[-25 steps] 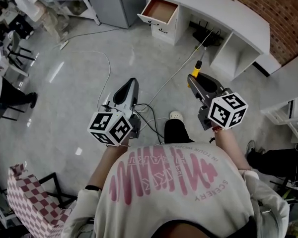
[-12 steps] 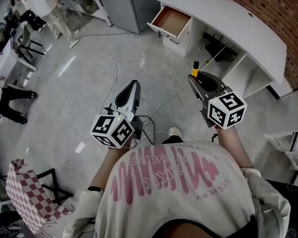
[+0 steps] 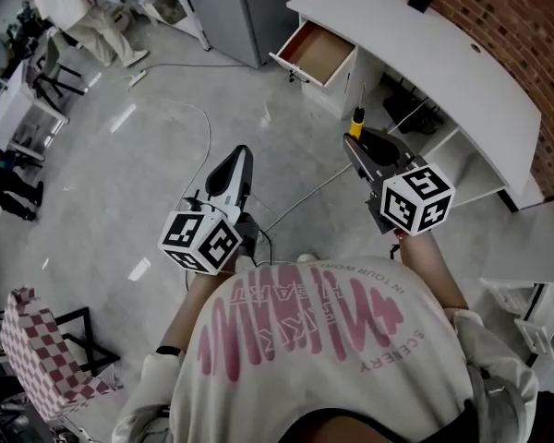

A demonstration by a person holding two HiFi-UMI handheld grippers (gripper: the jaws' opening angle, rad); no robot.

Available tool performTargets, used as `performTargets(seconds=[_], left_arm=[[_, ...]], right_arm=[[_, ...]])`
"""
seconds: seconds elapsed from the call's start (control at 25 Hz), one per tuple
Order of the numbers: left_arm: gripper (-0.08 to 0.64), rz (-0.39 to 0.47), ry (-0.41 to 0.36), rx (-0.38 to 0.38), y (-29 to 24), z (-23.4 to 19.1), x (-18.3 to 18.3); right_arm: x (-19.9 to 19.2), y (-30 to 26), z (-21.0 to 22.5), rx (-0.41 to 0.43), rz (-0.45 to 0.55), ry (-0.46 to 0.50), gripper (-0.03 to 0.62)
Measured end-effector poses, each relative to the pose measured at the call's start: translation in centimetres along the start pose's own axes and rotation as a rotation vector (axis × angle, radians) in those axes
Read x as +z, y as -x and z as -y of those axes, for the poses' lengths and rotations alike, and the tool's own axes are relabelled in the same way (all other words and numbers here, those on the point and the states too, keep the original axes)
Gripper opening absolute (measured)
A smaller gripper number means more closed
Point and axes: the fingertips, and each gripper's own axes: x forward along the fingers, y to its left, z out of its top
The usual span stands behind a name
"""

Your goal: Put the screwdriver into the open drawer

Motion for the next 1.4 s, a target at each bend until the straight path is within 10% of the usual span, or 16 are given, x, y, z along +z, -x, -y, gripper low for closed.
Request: performTargets(seconds=[1.4], left_arm=[[0.000, -0.135, 0.076, -0.082, -16.5, -7.3, -2.8]], right_arm=[[-2.6, -8.9, 12.9, -0.109, -0.097, -0.152, 0.091]])
